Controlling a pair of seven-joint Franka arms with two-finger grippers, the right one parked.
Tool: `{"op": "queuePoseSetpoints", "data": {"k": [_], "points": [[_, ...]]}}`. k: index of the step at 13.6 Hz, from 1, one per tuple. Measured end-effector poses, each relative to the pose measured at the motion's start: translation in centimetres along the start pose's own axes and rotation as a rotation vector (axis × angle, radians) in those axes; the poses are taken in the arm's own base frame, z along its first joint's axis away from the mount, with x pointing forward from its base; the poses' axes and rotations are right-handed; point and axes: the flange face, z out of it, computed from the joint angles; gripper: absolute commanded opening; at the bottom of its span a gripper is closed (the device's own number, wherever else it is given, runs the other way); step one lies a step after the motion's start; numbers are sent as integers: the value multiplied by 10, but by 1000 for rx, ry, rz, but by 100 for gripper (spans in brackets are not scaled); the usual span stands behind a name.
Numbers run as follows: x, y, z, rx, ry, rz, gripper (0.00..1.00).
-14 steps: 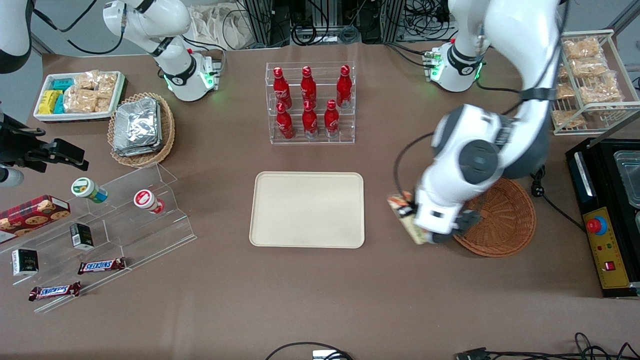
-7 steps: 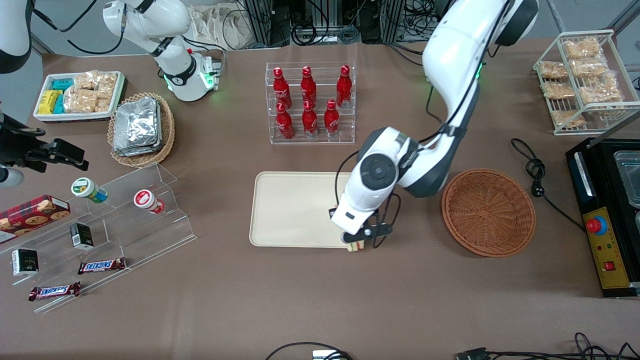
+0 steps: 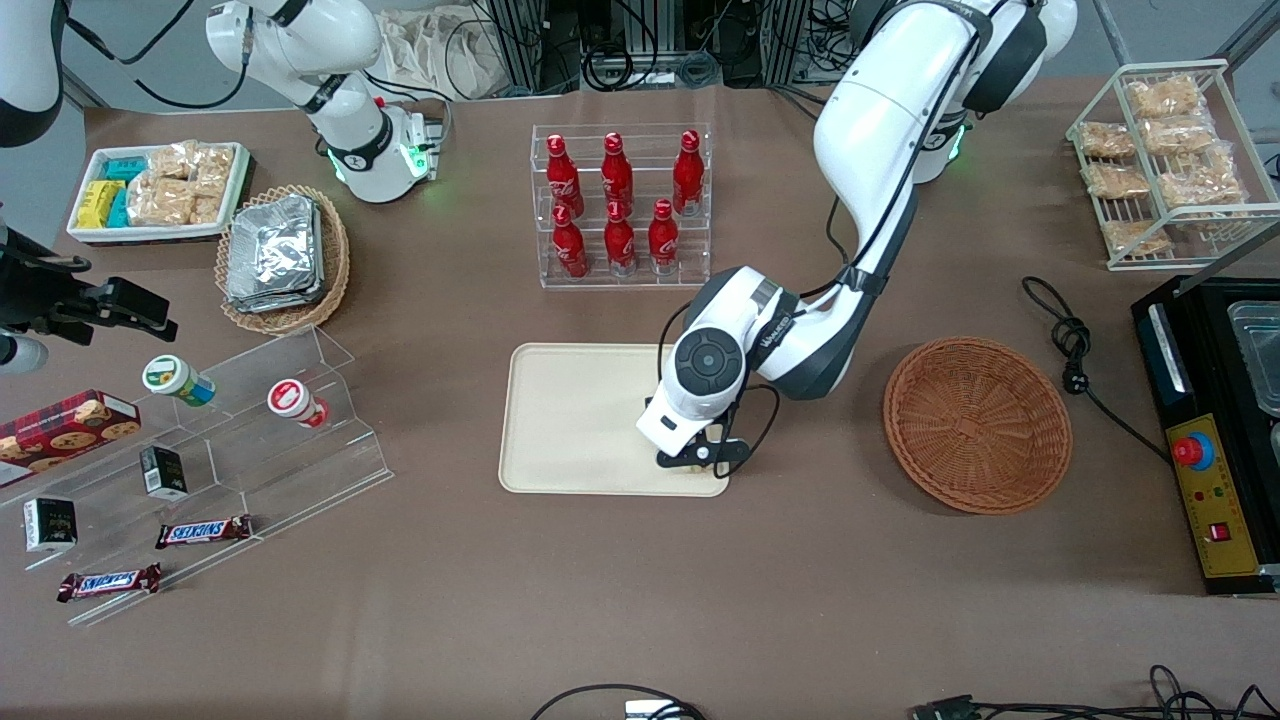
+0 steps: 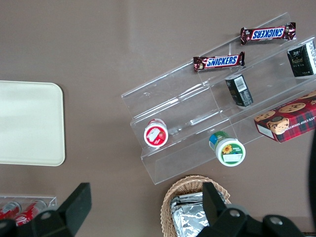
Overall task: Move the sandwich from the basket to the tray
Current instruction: 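Lower the sandwich onto the tray and open the left gripper, then raise the left gripper and withdraw it toward the basket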
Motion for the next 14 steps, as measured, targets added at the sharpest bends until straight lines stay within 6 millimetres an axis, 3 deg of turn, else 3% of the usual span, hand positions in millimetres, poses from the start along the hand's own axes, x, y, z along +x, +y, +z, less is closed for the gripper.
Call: {"op": "queuePoseSetpoints", "data": {"k": [4,7,9,11,14], "points": [[3,-1,-10,-3,11,-1,100],[18,-25,-52,2,36,-48,100],[37,-65,-95,-3,52,-110,100],[51,-125,-142,13,21,-190,100],[45,-211,-195,-1,26,-270,100]]}}
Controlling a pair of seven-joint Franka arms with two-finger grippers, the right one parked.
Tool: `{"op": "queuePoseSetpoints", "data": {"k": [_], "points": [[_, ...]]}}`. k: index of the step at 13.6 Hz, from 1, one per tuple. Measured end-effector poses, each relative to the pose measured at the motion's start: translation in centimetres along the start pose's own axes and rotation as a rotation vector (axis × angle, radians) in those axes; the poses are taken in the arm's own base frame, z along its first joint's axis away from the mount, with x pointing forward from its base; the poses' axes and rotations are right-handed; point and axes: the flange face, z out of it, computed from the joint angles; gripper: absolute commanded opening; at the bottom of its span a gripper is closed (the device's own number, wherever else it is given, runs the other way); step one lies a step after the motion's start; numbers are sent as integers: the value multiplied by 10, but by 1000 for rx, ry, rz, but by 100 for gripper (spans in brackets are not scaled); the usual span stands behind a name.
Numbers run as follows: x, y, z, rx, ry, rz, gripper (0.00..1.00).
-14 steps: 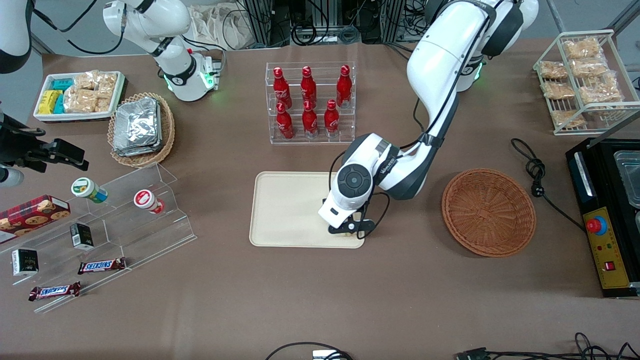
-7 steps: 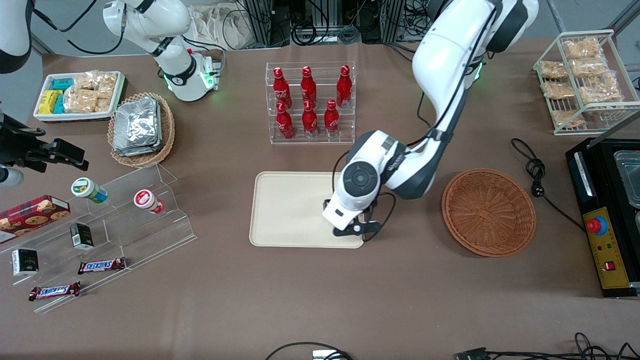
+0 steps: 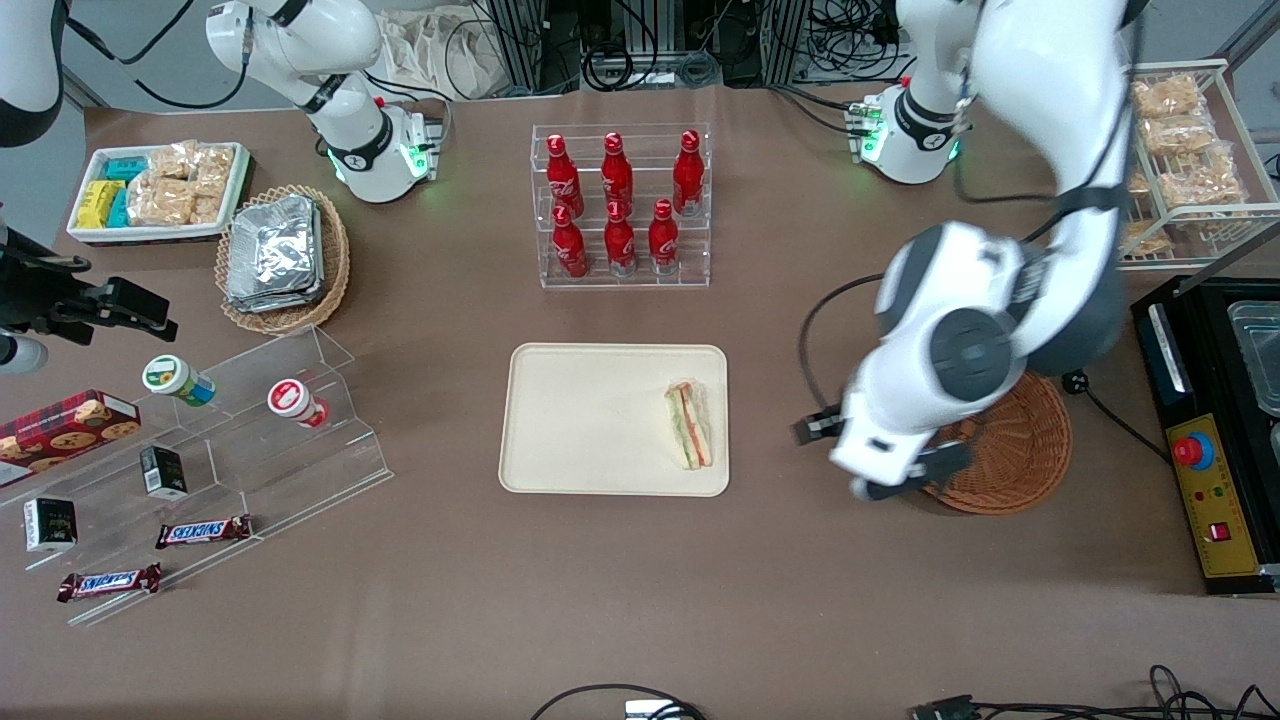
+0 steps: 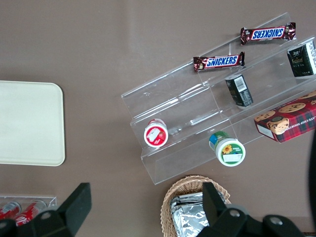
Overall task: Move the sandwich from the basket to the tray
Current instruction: 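Raise the left gripper and withdraw it toward the basket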
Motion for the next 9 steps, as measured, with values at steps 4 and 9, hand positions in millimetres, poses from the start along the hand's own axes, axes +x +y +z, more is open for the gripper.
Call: {"op": "queuePoseSetpoints", "data": {"k": [4,9], "points": [[-36,-112,-24,-15,24,109,100],[-29,-198,-49,11,-3,288,100]]}}
